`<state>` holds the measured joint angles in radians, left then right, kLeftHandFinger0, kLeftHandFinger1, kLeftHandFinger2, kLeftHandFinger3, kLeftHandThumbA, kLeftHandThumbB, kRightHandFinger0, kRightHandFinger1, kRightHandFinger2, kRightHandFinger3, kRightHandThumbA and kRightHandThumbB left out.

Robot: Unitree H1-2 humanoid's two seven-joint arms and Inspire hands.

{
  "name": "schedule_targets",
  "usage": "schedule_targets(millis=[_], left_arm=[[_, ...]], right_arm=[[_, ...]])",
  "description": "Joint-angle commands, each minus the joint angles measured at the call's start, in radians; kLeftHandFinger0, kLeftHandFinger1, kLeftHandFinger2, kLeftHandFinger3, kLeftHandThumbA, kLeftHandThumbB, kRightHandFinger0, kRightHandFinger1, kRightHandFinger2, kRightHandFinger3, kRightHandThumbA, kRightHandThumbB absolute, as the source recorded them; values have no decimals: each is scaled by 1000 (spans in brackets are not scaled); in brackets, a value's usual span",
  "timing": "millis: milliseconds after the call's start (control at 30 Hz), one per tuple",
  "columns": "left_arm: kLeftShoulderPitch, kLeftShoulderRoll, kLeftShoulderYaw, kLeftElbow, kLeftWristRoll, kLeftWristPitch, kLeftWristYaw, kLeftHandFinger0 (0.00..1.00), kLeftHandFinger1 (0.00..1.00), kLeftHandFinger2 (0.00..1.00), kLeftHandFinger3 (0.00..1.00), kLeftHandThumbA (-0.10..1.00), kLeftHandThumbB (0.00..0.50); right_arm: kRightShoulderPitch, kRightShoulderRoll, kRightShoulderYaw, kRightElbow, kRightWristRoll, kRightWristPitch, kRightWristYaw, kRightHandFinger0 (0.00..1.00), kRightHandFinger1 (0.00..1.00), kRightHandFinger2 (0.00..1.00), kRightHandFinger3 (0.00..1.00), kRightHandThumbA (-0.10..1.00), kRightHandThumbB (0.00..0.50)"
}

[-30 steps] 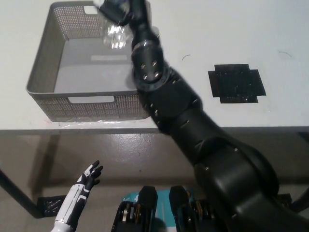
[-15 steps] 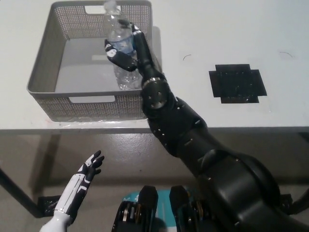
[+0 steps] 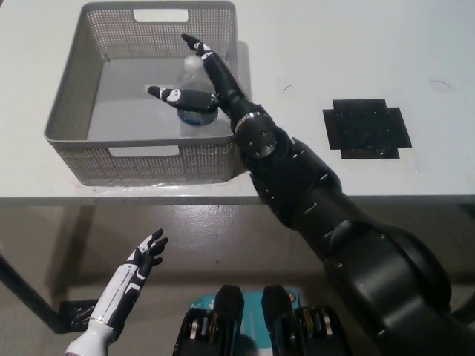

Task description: Use the right hand to pick up a water botttle and place it into a container on the left side

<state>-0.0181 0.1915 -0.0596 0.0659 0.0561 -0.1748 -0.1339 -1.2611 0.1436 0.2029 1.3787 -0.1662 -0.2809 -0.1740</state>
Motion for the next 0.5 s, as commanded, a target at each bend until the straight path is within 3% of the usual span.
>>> schedule_targets(millis=[0,100,233,333,467], left_arm=[[-24,16,-4,-20,6,-17,-14,1000,1000,1000,1000,1000,163],[-23,21,-5,-26,11,-12,-15,1000,1000,1000,1000,1000,175],[-11,19,-3,-23,-4,-31,-19,1000,1000,1000,1000,1000,181],[-11,20,2,-32,-5,-8,-16,1000,1000,1000,1000,1000,198],[-9,21,7,-28,-2,-9,-10,1000,1000,1000,1000,1000,145]], right_arm=[[-50,-74,-33,-143,26,-61,67,1000,1000,1000,1000,1000,470],[0,-104,-61,-342,46,-41,77,1000,1000,1000,1000,1000,476],[136,-148,-99,-758,89,79,118,1000,1000,1000,1000,1000,487],[252,-180,-114,-1051,96,151,130,1000,1000,1000,1000,1000,449],[383,-204,-113,-1293,149,179,174,1000,1000,1000,1000,1000,423]])
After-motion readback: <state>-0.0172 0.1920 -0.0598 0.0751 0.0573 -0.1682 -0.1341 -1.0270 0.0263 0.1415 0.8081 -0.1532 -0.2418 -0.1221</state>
